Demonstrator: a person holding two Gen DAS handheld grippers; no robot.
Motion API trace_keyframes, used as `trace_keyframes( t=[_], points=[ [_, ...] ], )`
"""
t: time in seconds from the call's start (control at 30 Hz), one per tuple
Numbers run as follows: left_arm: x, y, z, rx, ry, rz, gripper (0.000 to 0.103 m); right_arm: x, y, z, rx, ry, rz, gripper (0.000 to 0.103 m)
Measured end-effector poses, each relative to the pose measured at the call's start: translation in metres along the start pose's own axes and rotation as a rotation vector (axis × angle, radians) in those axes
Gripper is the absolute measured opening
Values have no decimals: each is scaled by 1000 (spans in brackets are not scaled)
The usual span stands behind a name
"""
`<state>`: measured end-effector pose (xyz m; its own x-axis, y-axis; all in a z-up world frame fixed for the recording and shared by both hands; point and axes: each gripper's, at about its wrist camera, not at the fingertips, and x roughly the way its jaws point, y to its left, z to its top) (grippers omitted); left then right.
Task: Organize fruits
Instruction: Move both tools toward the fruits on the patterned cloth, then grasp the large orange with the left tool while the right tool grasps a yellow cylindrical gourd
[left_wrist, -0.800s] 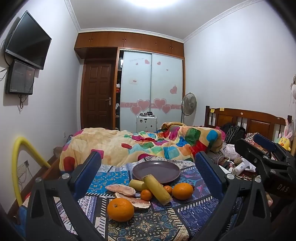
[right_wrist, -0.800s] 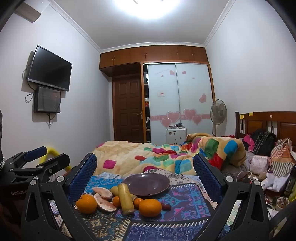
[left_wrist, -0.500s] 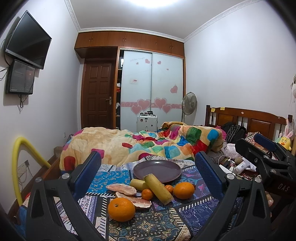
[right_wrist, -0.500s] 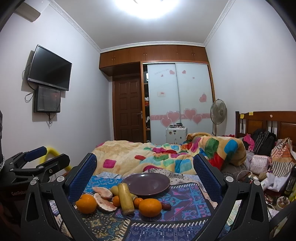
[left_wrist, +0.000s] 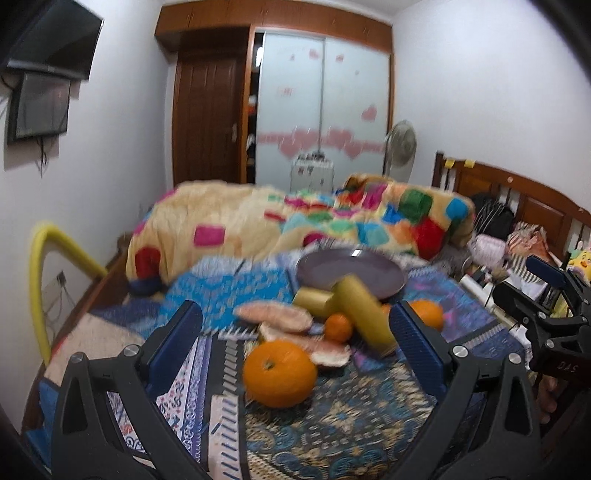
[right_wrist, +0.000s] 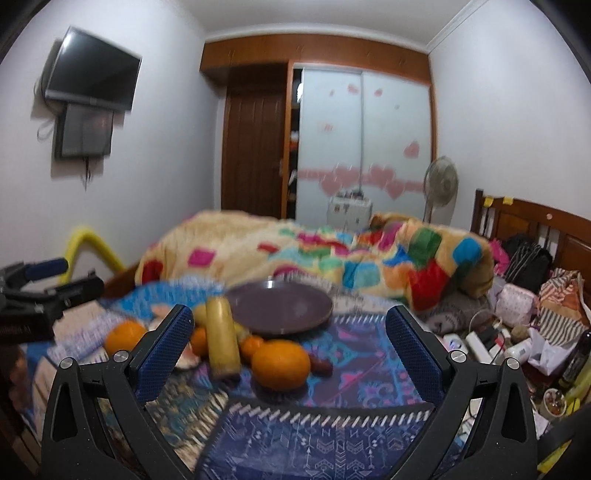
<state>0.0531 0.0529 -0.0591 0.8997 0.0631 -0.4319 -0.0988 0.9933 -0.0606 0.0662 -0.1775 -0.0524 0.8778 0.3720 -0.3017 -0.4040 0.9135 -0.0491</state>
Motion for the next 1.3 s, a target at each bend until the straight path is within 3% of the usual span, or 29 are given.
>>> trace_keyframes(
  t=[0.3,0.37,0.67,0.93,1.3],
  points=[
    [42,10,-27,28,133,19,102,39,5,-18,-17,149,93,103],
    [49,9,-30,33,156,14,97,45,9,-18,-24,167,124,103],
    [74,10,-40,46,253,-33,83,77,27,-9,-71,242,224,77],
    [82,6,-43,60,275,-56,73,105,47,-7,-104,316,283,55],
    [84,10,-44,53,258,-72,69,139,46,-15,-91,435,315,41]
  ],
)
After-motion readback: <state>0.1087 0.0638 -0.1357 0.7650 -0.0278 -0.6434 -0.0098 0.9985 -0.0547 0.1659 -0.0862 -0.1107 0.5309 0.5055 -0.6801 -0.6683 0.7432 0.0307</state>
